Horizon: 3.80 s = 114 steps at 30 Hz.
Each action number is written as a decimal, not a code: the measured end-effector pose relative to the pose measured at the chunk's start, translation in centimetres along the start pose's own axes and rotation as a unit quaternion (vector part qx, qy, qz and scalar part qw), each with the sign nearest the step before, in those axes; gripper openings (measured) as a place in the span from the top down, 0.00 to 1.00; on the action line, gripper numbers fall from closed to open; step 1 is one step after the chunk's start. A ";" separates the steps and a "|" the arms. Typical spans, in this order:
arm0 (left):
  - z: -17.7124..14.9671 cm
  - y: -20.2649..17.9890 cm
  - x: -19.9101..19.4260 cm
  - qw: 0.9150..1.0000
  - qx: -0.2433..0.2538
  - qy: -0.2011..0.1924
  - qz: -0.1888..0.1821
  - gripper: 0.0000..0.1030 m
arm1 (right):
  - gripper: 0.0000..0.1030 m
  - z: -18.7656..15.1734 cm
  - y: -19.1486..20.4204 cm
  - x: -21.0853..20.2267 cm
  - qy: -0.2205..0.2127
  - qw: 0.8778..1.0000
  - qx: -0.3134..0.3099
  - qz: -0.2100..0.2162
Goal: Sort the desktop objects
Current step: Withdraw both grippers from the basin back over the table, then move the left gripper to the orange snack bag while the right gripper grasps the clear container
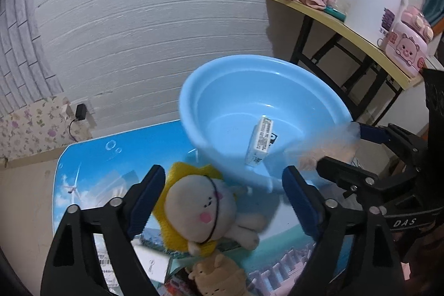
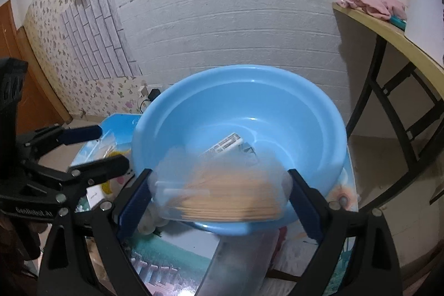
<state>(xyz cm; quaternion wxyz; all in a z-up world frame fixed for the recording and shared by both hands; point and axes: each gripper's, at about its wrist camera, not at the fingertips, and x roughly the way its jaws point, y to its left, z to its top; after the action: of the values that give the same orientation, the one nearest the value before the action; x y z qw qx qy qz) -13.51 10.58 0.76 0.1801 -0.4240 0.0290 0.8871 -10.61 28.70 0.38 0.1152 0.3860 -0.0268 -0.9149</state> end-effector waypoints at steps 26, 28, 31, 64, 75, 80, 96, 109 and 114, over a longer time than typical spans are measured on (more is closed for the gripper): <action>-6.6 2.5 -3.2 0.999 -0.035 0.016 0.028 0.10 | 0.06 -4.9 0.2 -3.6 0.017 0.999 0.015 -0.023; -7.4 2.9 -3.3 0.999 -0.040 0.019 0.030 0.10 | 0.06 -5.5 0.0 -3.5 0.022 0.999 0.018 -0.026; -8.4 3.3 -3.3 0.998 -0.048 0.026 0.034 0.10 | 0.06 -6.5 -0.3 -3.2 0.037 0.999 0.025 -0.032; -16.4 5.2 -2.7 0.993 -0.065 0.092 0.042 0.10 | 0.06 -10.4 0.3 -2.5 0.084 0.995 0.033 -0.050; -16.8 4.0 -0.8 0.994 -0.039 0.095 0.047 0.10 | 0.06 -10.6 0.2 -1.6 0.099 0.993 0.029 -0.059; -16.6 3.6 -0.6 0.994 -0.029 0.089 0.047 0.10 | 0.06 -10.3 0.3 -0.9 0.104 0.992 0.036 -0.067; -16.4 3.6 -1.8 0.995 -0.021 0.092 0.020 0.85 | 0.07 -10.4 2.2 1.1 0.121 0.991 0.005 -0.057; -17.0 7.1 -2.3 0.993 -0.074 0.082 0.053 0.85 | 0.41 -10.7 2.7 0.5 0.113 0.992 -0.032 -0.048; -17.2 6.4 -2.4 0.994 -0.060 0.081 0.044 0.83 | 0.41 -11.0 3.1 0.3 0.116 0.991 -0.043 -0.044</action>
<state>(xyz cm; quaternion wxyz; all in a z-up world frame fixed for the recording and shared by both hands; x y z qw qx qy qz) -1.60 0.42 -9.07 0.1127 -0.5023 0.0090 0.8572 -2.40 26.06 -7.11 0.0932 0.4854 0.0429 -0.8682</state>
